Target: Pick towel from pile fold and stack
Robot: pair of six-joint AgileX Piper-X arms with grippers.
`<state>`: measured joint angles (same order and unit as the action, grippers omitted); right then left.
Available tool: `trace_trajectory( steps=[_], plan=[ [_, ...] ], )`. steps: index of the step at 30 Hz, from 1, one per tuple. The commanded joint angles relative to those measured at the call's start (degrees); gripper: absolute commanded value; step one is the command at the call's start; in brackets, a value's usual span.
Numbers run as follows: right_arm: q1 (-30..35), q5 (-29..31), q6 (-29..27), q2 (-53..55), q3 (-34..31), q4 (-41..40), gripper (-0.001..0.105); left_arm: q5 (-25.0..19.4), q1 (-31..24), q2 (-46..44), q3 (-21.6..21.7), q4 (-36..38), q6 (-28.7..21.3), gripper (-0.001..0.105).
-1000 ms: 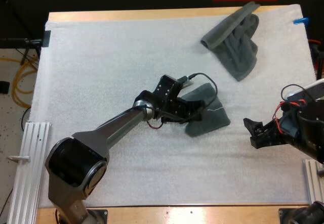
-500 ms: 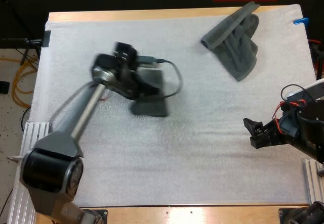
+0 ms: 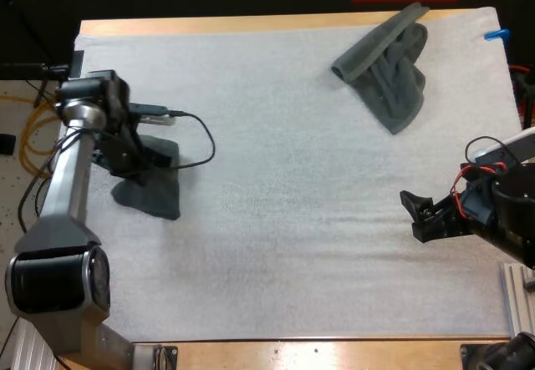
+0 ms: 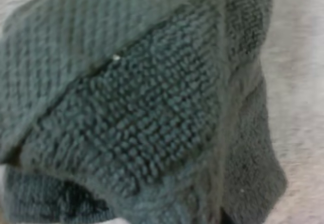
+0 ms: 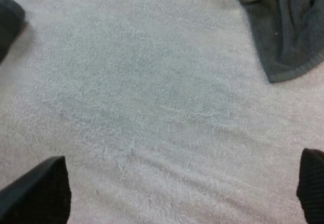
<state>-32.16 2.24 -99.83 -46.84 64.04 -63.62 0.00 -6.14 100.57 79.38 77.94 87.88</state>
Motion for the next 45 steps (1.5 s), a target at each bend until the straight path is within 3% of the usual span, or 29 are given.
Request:
trace_trajectory(
  steps=[1, 4, 7, 14, 16, 21, 25, 29, 31, 35, 38, 45],
  plan=[
    [-0.1, -0.9, -0.4, 0.4, 0.5, 0.5, 0.087, -1.0, -0.6, 0.1, 0.3, 0.0, -0.4, 0.0],
    [-0.1, -1.3, -0.4, 0.4, 0.5, 0.5, 0.087, -1.7, -2.1, 0.1, 0.3, -1.7, -0.1, 0.001],
    [-0.1, -1.3, -0.4, 0.4, 0.5, 0.5, 0.087, -2.4, -2.7, 0.1, 0.3, -2.5, 0.2, 0.008],
    [-0.1, -1.3, -0.4, 0.4, 0.5, 0.5, 0.087, -2.8, -2.7, 0.1, 0.3, -4.0, 0.2, 0.039],
    [-0.1, -1.3, -0.4, 0.4, 0.5, 0.5, 0.087, -4.9, -2.7, 0.1, 0.3, -4.4, 0.2, 0.042],
    [-0.1, -1.3, -0.4, 0.4, 0.5, 0.5, 0.087, -18.3, -2.7, 0.1, 0.3, -4.7, -0.4, 0.042],
    [-0.1, -1.3, -0.4, 0.4, 0.5, 0.5, 0.087, -21.0, -2.7, 0.1, 0.3, -4.8, -0.4, 0.042],
    [-0.1, -1.3, -0.4, 0.4, 0.5, 0.5, 0.087, -17.3, -2.7, 0.1, 0.3, -4.4, 0.4, 0.042],
    [-0.1, -1.3, -0.4, 0.4, 0.5, 0.5, 0.087, -13.0, -2.7, 0.1, 0.3, -4.3, 1.1, 0.042],
    [-0.1, -1.3, 0.3, 0.4, 0.5, 0.5, 0.087, -0.3, -2.7, 0.1, 0.0, -4.9, 2.8, 0.042],
    [-0.1, -1.3, 1.1, 0.4, 0.5, 0.5, 0.087, 0.6, -2.7, 0.1, -1.9, -6.6, 3.2, 0.042],
    [-0.1, -1.3, 1.1, 0.4, 0.5, 0.9, 0.087, 0.0, -2.7, 0.1, -11.3, -13.5, 3.2, 0.042]
  ],
)
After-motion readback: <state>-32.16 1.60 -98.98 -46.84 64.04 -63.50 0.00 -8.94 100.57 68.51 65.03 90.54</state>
